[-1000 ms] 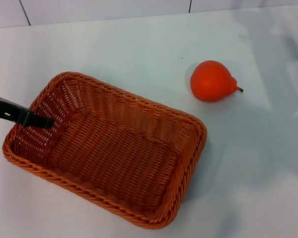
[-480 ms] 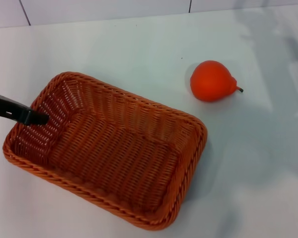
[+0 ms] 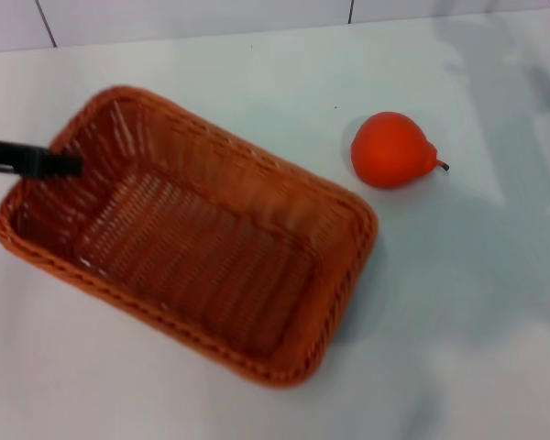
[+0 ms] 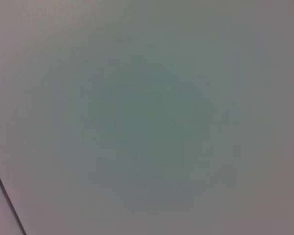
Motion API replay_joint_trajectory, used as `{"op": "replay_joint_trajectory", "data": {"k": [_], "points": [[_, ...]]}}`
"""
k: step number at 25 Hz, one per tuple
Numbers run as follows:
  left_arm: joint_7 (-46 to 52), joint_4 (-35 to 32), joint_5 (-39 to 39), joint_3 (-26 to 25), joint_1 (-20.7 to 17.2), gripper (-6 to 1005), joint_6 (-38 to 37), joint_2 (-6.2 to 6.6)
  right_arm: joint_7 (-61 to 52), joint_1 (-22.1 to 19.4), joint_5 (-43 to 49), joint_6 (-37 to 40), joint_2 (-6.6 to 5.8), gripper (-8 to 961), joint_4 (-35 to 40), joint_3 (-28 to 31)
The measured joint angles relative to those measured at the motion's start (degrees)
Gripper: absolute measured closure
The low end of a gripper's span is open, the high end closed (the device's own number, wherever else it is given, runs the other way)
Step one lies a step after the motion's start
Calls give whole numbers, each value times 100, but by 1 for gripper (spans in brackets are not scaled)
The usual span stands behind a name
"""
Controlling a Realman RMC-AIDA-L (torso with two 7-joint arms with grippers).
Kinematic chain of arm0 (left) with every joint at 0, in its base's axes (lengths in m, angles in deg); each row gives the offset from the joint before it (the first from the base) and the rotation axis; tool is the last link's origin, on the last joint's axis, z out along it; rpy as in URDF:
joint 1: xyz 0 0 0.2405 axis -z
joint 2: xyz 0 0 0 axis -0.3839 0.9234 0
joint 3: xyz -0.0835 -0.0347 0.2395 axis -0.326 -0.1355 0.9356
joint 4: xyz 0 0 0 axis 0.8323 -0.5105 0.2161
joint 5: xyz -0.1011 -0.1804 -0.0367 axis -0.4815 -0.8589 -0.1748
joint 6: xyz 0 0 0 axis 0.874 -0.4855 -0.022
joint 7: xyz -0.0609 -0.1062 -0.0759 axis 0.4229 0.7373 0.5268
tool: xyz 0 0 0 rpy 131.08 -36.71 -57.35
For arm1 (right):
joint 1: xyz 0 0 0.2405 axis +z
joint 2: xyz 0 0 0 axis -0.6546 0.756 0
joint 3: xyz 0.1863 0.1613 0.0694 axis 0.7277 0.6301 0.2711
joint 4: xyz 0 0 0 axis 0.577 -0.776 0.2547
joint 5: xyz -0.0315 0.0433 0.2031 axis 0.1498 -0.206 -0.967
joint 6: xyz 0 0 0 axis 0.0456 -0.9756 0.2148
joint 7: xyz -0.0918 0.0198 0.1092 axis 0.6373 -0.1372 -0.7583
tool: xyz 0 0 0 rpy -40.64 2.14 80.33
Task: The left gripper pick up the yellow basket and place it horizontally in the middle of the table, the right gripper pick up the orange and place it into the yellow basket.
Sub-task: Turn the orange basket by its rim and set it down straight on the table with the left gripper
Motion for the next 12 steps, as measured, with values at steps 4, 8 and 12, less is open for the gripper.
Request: {"op": "replay_joint_trajectory", "data": {"k": [4, 8, 12], "points": [[295, 29, -159, -674, -3, 833, 226, -27, -11, 6, 0, -24, 1, 188, 23, 0], [597, 135, -488, -1140, -140, 823, 547, -57, -9, 54, 0, -79, -2, 188, 23, 36], [689, 380, -898, -1277, -352, 813, 818, -61, 0, 83, 0, -157, -2, 188, 27, 43]]}}
